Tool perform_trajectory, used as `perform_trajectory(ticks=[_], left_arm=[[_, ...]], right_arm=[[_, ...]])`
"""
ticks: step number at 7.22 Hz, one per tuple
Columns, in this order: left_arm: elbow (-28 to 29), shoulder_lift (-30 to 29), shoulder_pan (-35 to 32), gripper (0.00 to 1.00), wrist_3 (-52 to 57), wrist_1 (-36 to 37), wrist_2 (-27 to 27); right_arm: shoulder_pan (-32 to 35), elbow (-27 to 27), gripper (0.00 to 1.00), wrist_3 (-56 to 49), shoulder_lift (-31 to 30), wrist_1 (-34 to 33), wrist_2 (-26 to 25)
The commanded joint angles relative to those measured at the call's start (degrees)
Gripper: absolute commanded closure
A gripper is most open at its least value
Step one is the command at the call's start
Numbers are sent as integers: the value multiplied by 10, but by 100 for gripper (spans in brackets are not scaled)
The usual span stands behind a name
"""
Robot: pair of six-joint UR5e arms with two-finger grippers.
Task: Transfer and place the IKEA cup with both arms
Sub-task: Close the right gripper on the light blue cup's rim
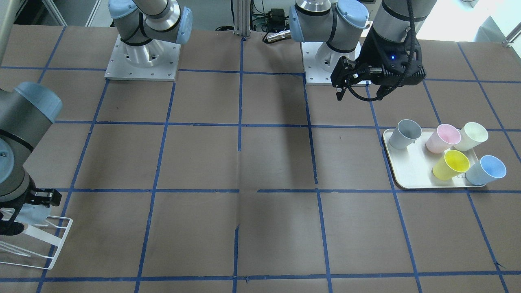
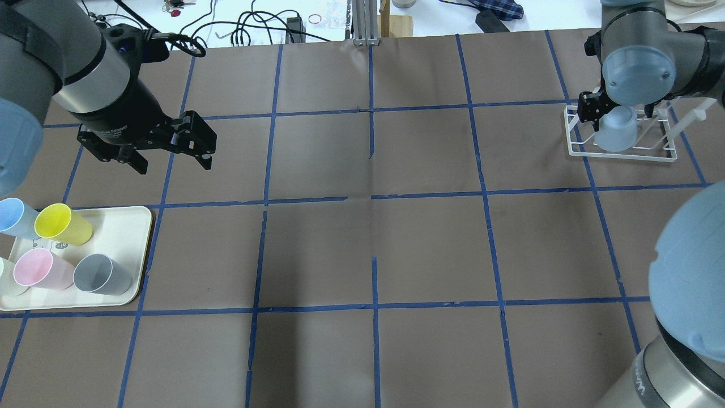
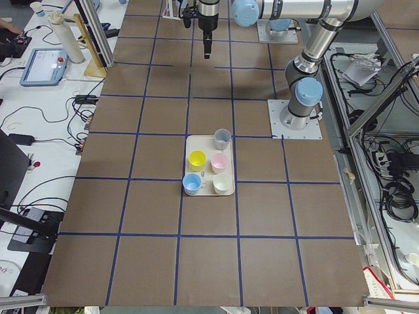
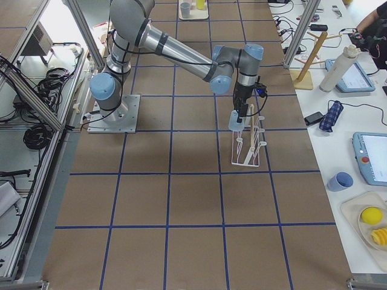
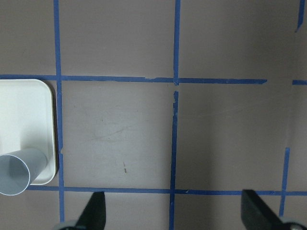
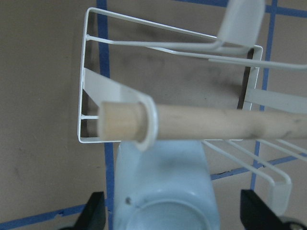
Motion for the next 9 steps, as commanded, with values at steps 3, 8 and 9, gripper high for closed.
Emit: perform_trajectory(ticks=[3, 8, 9], left_arm=[[-2, 3, -1, 0, 0, -1, 2], [4, 1, 0, 0, 0, 2, 0], [-3, 4, 0, 0, 0, 2, 3]], right_arm=[[0, -1, 20, -1, 2, -2, 7], [-4, -23, 72, -54, -13, -4, 53], [-4, -28, 71, -60, -39, 6, 53]])
